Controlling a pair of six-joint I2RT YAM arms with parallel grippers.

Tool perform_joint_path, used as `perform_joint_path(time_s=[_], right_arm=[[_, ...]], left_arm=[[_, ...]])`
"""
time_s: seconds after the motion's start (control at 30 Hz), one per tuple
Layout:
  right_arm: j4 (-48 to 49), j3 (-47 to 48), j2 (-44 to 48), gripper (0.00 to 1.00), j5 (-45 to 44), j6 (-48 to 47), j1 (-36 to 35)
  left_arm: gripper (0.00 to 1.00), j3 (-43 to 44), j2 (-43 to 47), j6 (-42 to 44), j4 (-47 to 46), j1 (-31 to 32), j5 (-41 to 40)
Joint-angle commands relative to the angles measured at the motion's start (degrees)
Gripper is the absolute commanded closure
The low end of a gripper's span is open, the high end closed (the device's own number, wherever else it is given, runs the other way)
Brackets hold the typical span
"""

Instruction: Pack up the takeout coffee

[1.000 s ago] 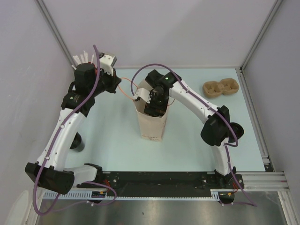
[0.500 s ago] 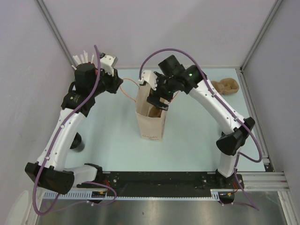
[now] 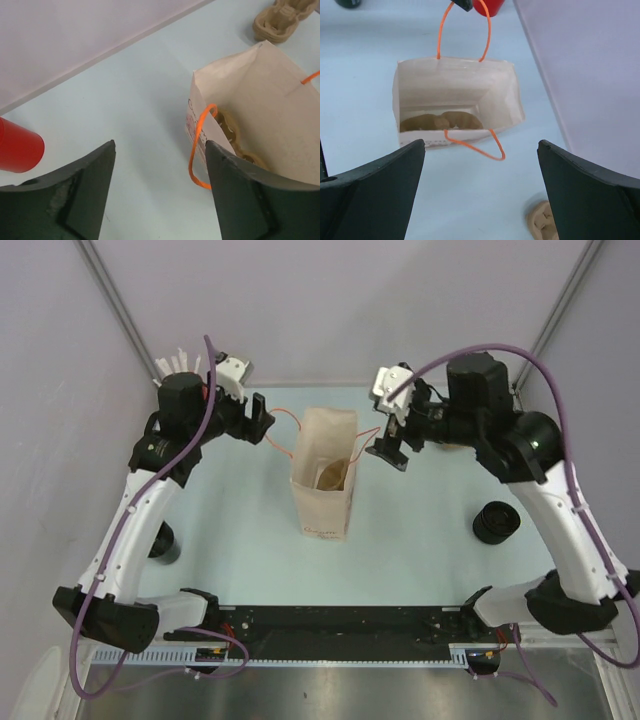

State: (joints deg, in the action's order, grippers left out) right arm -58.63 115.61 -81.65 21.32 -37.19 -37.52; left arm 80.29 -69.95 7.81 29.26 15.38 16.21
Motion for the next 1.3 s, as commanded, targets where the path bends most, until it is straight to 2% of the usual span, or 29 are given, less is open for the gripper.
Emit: perform_joint_path(time_s=[0.0, 0.03, 0.07, 0.27, 0.4, 0.57, 0.7, 0.77, 0.83, 1.03, 1.07, 1.13, 1.17, 1.23, 1.27], right_arm=[[5.8, -9.2, 6.3, 0.00, 0.1, -4.3, 1.4], [8.3, -13.6, 7.5, 0.00, -0.2, -5.2, 1.9], [9.7, -15.8, 9.6, 0.00, -0.7, -6.1, 2.2], [21.3, -27.9, 14.4, 0.00, -4.2, -9.8, 2.6], [27.0, -29.7, 14.4, 0.04, -4.7, -10.4, 3.2], [28.7, -29.6, 12.7, 0.10, -3.8, -11.4, 3.2], [29.0, -29.6, 11.0, 0.19, -3.7, -12.0, 3.2], [28.7, -29.6, 10.5, 0.28, -3.1, -12.6, 3.2], [28.1, -29.6, 10.0, 0.31, -2.5, -12.9, 2.8], [27.1, -29.6, 9.0, 0.48, -2.1, -13.8, 1.9], [27.2, -29.6, 8.8, 0.53, -2.0, -13.8, 2.0], [27.1, -29.6, 8.5, 0.62, -1.5, -13.7, 1.8], [27.0, -29.6, 8.3, 0.72, -1.4, -13.6, 1.8], [26.7, -29.6, 8.2, 0.86, -1.3, -13.5, 1.3], [26.8, -29.7, 8.3, 0.89, -1.2, -13.4, 1.2]], left_arm=[[0.17, 6.3, -0.5, 2.5, 3.1, 0.4, 5.2], [0.07, 6.9, -0.8, 3.3, 4.4, 0.4, 7.9], [0.06, 7.5, -1.4, 3.8, 5.5, 0.4, 9.4], [0.06, 8.8, -2.7, 4.5, 8.5, 0.4, 14.3], [0.07, 7.9, -3.1, 5.0, 8.7, 0.4, 13.2], [0.12, 7.8, -3.7, 5.1, 8.9, 0.4, 13.3], [0.20, 7.9, -4.4, 5.1, 9.0, 0.4, 13.0], [0.23, 7.9, -4.8, 5.2, 9.0, 0.4, 12.9], [0.26, 8.1, -5.2, 5.3, 9.0, 0.4, 12.7], [0.46, 9.9, -7.6, 5.2, 9.3, 0.5, 12.6], [0.54, 10.5, -7.9, 5.2, 9.5, 0.6, 12.6], [0.61, 11.8, -8.6, 5.2, 9.9, 0.8, 12.5], [0.67, 12.3, -9.1, 5.3, 10.0, 0.8, 12.6], [0.75, 13.7, -10.0, 5.4, 10.6, 0.9, 12.4], [0.78, 14.2, -10.4, 5.3, 10.7, 0.9, 12.4]])
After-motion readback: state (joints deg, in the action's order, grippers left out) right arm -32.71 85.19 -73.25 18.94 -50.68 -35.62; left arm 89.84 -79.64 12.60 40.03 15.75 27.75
